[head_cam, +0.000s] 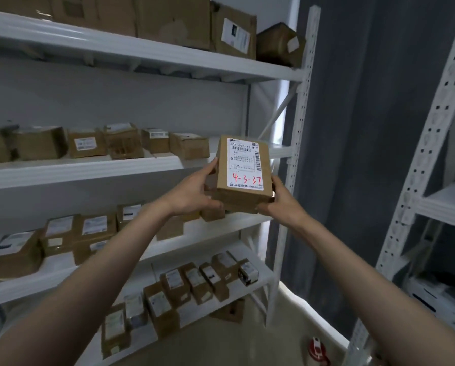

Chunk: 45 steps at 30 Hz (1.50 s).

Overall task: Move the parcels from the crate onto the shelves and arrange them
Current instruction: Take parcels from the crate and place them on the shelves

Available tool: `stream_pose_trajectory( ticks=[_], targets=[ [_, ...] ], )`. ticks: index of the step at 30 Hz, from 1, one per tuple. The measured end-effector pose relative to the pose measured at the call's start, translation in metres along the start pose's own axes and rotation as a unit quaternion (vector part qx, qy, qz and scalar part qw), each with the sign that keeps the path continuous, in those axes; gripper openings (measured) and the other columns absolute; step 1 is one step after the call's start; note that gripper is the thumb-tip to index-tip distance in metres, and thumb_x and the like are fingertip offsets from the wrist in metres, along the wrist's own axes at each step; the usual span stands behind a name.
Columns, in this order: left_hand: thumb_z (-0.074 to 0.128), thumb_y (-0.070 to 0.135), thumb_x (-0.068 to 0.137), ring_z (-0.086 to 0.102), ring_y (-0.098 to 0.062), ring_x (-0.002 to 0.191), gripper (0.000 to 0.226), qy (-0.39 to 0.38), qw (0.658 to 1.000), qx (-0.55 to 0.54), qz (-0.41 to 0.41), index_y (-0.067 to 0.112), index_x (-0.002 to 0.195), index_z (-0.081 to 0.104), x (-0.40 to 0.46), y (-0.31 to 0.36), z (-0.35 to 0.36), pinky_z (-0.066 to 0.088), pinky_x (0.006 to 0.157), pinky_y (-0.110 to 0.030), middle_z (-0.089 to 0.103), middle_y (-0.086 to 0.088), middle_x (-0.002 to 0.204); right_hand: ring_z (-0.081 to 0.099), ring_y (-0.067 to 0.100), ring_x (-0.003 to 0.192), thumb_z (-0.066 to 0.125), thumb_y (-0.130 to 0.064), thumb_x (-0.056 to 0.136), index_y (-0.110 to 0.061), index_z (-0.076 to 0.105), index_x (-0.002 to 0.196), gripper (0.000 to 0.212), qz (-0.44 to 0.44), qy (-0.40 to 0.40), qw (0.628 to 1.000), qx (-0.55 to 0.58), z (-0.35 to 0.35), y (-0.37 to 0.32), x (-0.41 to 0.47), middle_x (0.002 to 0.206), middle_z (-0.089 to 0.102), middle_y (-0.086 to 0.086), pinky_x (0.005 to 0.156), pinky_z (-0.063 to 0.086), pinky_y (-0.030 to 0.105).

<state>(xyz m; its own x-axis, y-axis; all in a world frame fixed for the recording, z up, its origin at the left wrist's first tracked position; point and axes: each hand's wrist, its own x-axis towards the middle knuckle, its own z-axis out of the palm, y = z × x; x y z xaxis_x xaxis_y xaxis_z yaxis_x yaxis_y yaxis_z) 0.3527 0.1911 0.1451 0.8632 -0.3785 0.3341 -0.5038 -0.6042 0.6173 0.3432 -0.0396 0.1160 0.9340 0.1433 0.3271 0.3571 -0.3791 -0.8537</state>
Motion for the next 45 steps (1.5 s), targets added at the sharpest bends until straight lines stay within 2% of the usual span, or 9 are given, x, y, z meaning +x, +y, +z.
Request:
stream_pose_trajectory(
  ticks=[3, 5, 12, 19, 23, 27, 33, 38, 45],
  targets=[
    [0.079, 0.012, 0.078, 0.054, -0.001, 0.103, 0.100, 0.017, 1.000, 0.004, 0.024, 0.035, 0.153, 0.017, 0.053, -0.003, -0.016, 0.044, 0.080, -0.010, 0.038, 0.019, 0.139, 0.054, 0.017, 0.124, 0.073, -0.003, 0.085, -0.027, 0.028, 0.152, 0.084, -0.014, 0.019, 1.000, -0.021, -0.015, -0.002, 0.051, 0.137, 0.054, -0.002, 0.094, 0.056, 0.038],
    [0.080, 0.014, 0.076, 0.052, -0.005, 0.113, 0.094, 0.042, 0.998, 0.022, 0.049, 0.033, 0.150, 0.026, 0.088, -0.004, -0.023, 0.044, 0.080, -0.010, 0.042, 0.012, 0.144, 0.051, 0.022, 0.130, 0.073, -0.003, 0.086, -0.027, 0.026, 0.153, 0.085, -0.022, 0.041, 0.999, -0.023, -0.024, -0.001, 0.084, 0.142, 0.052, 0.002, 0.103, 0.050, 0.050],
    [0.079, 0.017, 0.077, 0.046, -0.016, 0.116, 0.084, 0.099, 0.992, 0.078, 0.018, 0.024, 0.148, 0.034, 0.185, -0.018, -0.038, 0.043, 0.099, -0.033, 0.037, -0.002, 0.140, 0.052, 0.024, 0.129, 0.073, -0.002, 0.085, -0.029, 0.026, 0.155, 0.088, -0.048, 0.047, 0.998, -0.007, -0.044, 0.015, 0.190, 0.143, 0.050, 0.001, 0.099, 0.053, 0.051],
    [0.079, 0.016, 0.078, 0.050, -0.021, 0.111, 0.079, 0.114, 0.986, 0.121, -0.033, 0.024, 0.145, 0.038, 0.275, -0.051, -0.053, 0.046, 0.102, -0.035, 0.038, -0.006, 0.135, 0.053, 0.021, 0.122, 0.062, 0.001, 0.091, -0.024, 0.023, 0.155, 0.080, -0.083, 0.027, 0.996, 0.015, -0.042, 0.052, 0.296, 0.145, 0.048, 0.002, 0.098, 0.051, 0.036],
    [0.078, 0.018, 0.079, 0.053, -0.023, 0.109, 0.079, 0.139, 0.980, 0.129, -0.067, 0.024, 0.146, 0.036, 0.325, -0.071, -0.060, 0.048, 0.094, -0.033, 0.042, -0.006, 0.134, 0.052, 0.025, 0.128, 0.063, 0.001, 0.090, -0.023, 0.028, 0.153, 0.076, -0.100, 0.008, 0.994, 0.031, -0.045, 0.067, 0.365, 0.146, 0.047, 0.003, 0.104, 0.050, 0.047],
    [0.078, 0.017, 0.079, 0.052, -0.024, 0.116, 0.079, 0.147, 0.973, 0.141, -0.105, 0.020, 0.145, 0.035, 0.367, -0.089, -0.065, 0.043, 0.086, -0.029, 0.051, -0.004, 0.133, 0.054, 0.024, 0.124, 0.064, 0.004, 0.087, -0.021, 0.033, 0.152, 0.077, -0.083, -0.020, 0.994, 0.068, -0.039, 0.080, 0.428, 0.139, 0.050, 0.002, 0.098, 0.054, 0.047],
    [0.077, 0.022, 0.082, 0.048, -0.027, 0.126, 0.082, 0.159, 0.950, 0.163, -0.215, 0.017, 0.148, 0.030, 0.402, -0.116, -0.077, 0.041, 0.098, -0.035, 0.049, -0.006, 0.140, 0.063, 0.023, 0.112, 0.064, 0.003, 0.082, -0.019, 0.042, 0.146, 0.071, -0.070, -0.071, 0.993, 0.070, -0.011, 0.088, 0.492, 0.125, 0.062, 0.002, 0.095, 0.056, 0.046],
    [0.079, 0.028, 0.080, 0.052, -0.027, 0.123, 0.069, 0.113, 0.918, 0.257, -0.281, 0.013, 0.138, 0.046, 0.417, -0.130, -0.091, 0.040, 0.105, -0.035, 0.054, -0.005, 0.138, 0.061, 0.017, 0.069, 0.049, 0.006, 0.086, -0.014, 0.052, 0.125, 0.045, -0.040, -0.135, 0.990, 0.016, 0.005, 0.083, 0.522, 0.096, 0.063, 0.007, 0.056, 0.053, 0.027],
    [0.081, 0.046, 0.072, 0.045, -0.027, 0.128, 0.068, 0.047, 0.883, 0.299, -0.359, 0.018, 0.127, 0.053, 0.437, -0.136, -0.103, 0.034, 0.106, -0.037, 0.050, -0.003, 0.138, 0.058, 0.020, 0.065, 0.046, 0.013, 0.082, -0.010, 0.062, 0.104, 0.036, 0.052, -0.216, 0.975, -0.013, 0.012, 0.078, 0.545, 0.075, 0.059, 0.010, 0.046, 0.051, 0.024]
  ],
)
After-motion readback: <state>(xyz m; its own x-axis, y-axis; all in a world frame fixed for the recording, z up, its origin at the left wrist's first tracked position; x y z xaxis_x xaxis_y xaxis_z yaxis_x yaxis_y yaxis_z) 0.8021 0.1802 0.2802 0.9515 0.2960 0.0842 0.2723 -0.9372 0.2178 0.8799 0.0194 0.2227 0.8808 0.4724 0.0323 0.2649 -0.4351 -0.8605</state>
